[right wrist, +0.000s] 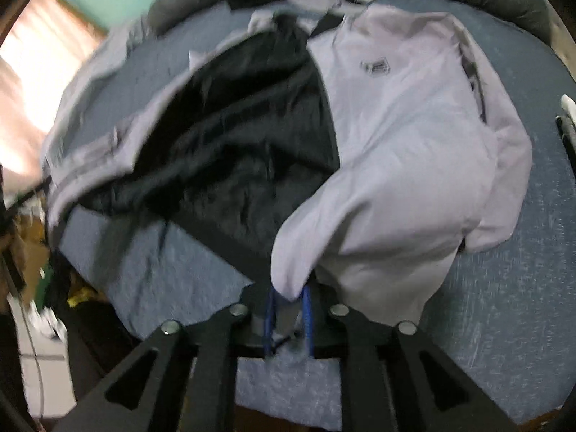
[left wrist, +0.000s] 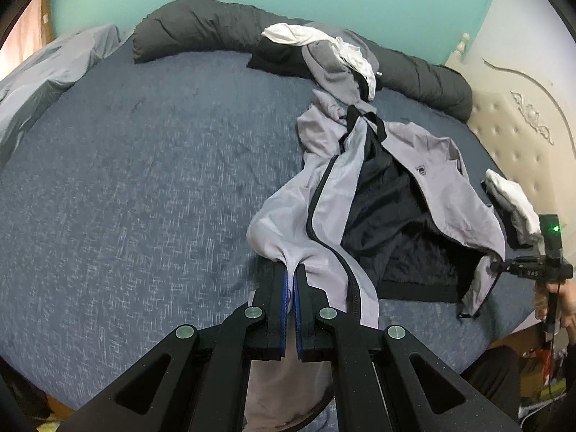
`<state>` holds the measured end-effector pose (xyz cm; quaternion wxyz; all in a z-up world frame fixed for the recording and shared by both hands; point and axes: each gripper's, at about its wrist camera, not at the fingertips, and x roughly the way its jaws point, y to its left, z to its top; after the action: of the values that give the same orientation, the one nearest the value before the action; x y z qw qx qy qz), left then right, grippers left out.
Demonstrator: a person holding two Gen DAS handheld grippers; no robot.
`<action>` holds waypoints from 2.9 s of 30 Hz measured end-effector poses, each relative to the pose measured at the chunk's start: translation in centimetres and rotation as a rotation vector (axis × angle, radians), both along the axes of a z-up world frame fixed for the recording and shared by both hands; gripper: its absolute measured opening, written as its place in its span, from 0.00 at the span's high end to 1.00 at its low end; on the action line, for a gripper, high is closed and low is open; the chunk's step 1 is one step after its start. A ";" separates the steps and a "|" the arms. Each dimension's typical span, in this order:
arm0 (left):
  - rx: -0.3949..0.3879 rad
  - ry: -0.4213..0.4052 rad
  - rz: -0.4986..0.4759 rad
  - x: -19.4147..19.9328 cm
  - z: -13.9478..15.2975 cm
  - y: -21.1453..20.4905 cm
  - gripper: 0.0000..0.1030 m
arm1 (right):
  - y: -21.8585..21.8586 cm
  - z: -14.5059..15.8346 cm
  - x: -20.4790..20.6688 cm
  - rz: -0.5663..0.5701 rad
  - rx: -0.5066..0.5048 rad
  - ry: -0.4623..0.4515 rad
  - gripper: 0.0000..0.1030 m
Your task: Fold clothes
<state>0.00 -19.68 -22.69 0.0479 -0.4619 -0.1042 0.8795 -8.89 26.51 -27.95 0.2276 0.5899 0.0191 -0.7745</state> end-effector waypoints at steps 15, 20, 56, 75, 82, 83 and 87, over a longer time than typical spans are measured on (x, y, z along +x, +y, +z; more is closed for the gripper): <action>0.021 -0.010 -0.024 -0.1 -1.3 0.1 0.97 | 11.2 -0.3 2.3 -0.227 -0.082 0.012 0.56; 0.007 -0.009 -0.042 -0.1 -1.1 0.9 0.97 | 11.3 -4.4 2.1 -0.265 -0.087 -0.049 0.51; -0.003 -0.043 -0.168 2.8 2.6 4.3 0.97 | 17.4 1.2 5.3 -0.330 0.034 0.008 0.82; 0.056 -0.161 -0.170 -1.3 -3.6 6.3 0.92 | -7.2 -0.5 -0.2 -0.092 -0.309 -0.112 0.54; 0.075 -0.180 -0.140 -1.2 -4.2 4.3 0.76 | -16.2 -4.5 1.1 -0.003 -0.371 -0.240 0.44; 0.077 -0.178 -0.136 -1.1 -4.2 4.0 0.76 | -17.2 -4.8 1.3 0.013 -0.361 -0.244 0.44; 0.082 -0.160 -0.106 -0.7 -4.0 2.4 0.76 | -20.2 -5.6 1.9 0.050 -0.356 -0.248 0.44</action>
<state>-0.73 -17.32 -26.66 0.1050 -0.5332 -0.1192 0.8309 -6.97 6.28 -33.60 0.3480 0.6304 -0.1316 -0.6813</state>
